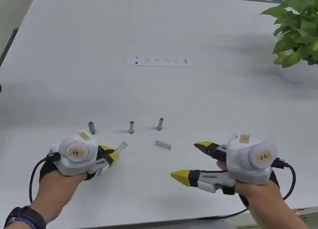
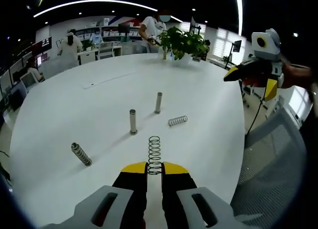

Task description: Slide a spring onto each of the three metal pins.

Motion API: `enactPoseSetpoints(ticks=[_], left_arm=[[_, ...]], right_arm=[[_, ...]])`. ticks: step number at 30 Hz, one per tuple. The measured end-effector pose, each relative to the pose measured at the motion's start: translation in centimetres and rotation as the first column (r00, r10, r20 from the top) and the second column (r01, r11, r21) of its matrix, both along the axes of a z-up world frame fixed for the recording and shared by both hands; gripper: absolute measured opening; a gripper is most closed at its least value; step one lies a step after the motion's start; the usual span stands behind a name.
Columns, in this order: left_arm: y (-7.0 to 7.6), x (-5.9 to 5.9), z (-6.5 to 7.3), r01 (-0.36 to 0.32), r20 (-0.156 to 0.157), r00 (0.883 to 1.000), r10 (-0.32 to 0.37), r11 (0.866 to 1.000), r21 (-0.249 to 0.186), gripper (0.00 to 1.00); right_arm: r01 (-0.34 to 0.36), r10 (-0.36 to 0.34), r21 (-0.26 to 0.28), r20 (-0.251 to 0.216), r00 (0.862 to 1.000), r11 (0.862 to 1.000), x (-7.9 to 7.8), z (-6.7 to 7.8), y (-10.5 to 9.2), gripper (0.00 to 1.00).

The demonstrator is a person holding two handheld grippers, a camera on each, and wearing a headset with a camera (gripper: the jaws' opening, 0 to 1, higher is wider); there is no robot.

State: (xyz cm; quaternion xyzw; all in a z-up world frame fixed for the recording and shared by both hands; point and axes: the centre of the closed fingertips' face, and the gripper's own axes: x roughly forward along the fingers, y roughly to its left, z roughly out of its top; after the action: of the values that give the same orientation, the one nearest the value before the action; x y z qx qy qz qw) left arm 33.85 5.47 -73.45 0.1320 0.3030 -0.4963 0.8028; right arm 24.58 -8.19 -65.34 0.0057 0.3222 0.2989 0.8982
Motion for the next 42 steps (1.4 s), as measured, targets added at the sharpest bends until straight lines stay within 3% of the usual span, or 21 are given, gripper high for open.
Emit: enactPoseSetpoints(ticks=[3,6,17,25,28,34,37,42], left_arm=[[0.2,-0.3,0.6,0.043,0.040,0.998,-0.044,0.999,0.027,0.03],[0.4,-1.0,1.3,0.073,0.057,0.996,-0.075,0.997,0.035,0.03],[0.3,-2.2,4.0,0.126,0.109,0.986,-0.128,0.992,0.022,0.03],[-0.6,-3.5,6.5,0.186,0.144,0.972,-0.185,0.983,0.009,0.03],[-1.0,-4.7,6.5,0.245,0.149,0.958,-0.246,0.969,0.028,0.03],[-1.6,-6.4,6.5,0.305,0.148,0.940,-0.309,0.951,0.046,0.03],[-2.2,-7.3,7.0,0.328,0.144,0.933,-0.329,0.944,0.035,0.03],[-3.3,-9.1,7.6,0.388,0.155,0.908,-0.388,0.921,0.034,0.03]], right_arm=[[-0.007,0.007,0.001,0.001,1.000,1.000,0.1,0.0,0.1,0.66],[-0.014,0.014,0.004,0.001,1.000,1.000,0.2,0.0,0.3,0.66],[-0.049,0.049,0.013,-0.003,0.999,0.999,0.1,-0.1,1.4,0.65],[-0.091,0.091,0.031,-0.010,0.996,0.995,-0.4,-0.6,2.6,0.63],[-0.105,0.106,0.047,-0.012,0.994,0.993,-0.5,-0.6,3.3,0.63],[-0.139,0.140,0.064,-0.007,0.990,0.988,-0.6,-0.4,4.4,0.61],[-0.172,0.172,0.083,0.000,0.985,0.982,-0.8,-0.1,5.2,0.59],[-0.219,0.219,0.101,0.006,0.976,0.971,-0.9,0.1,6.1,0.54]])
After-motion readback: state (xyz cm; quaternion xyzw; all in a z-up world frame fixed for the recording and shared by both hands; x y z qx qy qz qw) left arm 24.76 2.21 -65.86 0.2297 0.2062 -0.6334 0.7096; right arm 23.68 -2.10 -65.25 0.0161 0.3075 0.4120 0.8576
